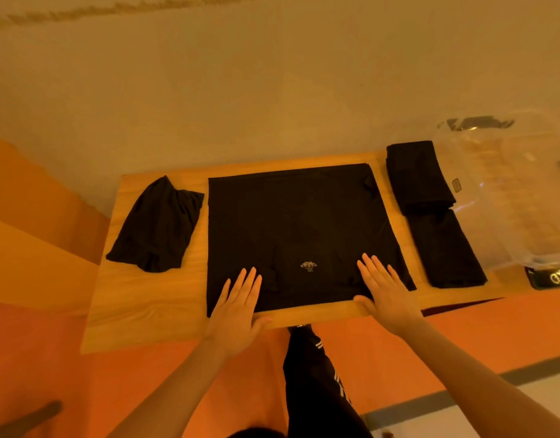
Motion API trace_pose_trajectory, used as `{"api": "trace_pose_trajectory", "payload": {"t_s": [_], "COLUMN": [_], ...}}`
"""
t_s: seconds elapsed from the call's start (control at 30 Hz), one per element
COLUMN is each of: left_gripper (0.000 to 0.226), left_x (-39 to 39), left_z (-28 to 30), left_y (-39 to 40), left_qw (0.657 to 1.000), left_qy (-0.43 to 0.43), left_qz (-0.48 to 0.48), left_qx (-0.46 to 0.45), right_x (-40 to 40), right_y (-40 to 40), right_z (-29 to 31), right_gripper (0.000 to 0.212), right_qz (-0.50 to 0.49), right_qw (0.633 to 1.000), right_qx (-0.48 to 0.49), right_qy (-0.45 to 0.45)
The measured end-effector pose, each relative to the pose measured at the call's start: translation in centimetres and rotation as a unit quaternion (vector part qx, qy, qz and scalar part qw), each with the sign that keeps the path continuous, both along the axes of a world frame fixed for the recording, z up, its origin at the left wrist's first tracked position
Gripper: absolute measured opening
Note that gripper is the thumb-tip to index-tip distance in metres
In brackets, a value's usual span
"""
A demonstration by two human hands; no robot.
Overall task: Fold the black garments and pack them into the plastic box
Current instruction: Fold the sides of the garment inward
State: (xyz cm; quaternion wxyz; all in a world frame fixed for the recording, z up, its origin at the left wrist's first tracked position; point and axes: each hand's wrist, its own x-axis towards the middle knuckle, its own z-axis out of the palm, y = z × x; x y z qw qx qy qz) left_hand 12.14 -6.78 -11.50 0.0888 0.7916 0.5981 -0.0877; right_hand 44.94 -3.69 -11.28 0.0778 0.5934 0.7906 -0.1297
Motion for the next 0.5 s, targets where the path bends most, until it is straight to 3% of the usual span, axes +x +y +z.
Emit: {"api": "trace_pose_trajectory", "payload": {"t_s": [0.1,0.27,0.37,0.5], "left_gripper": [0.083,0.114,0.112,0.104], "left_x": [-0.2,0.0,-0.6,-1.6], "left_z": [-0.9,-0.6,-0.7,-0.7], "left_y": [-2.6,-3.5,-3.3,-4.6], "left_qw": [1.0,0.999,0.998,0.998], "left_qy": [-0.012,-0.044,-0.036,-0.034], "left_qz": [-0.022,-0.02,-0.031,-0.049], "left_qx": [-0.007,-0.008,0.033,0.024], "right_x": [0.4,0.9,1.2,1.9], "right_y": [-2.7,-4.5,-4.1,-5.3], "right_z": [0.0,-0.1,-0.3,-0.9], "right_gripper": [0.085,0.08,0.108,0.102], "right_qz": [-0.009,-0.002,-0.002,0.031], "right_qw": [1.0,0.999,0.999,0.995], "right_qx": [0.005,0.0,0.009,0.062], "right_qy": [-0.021,-0.048,-0.05,-0.071]}}
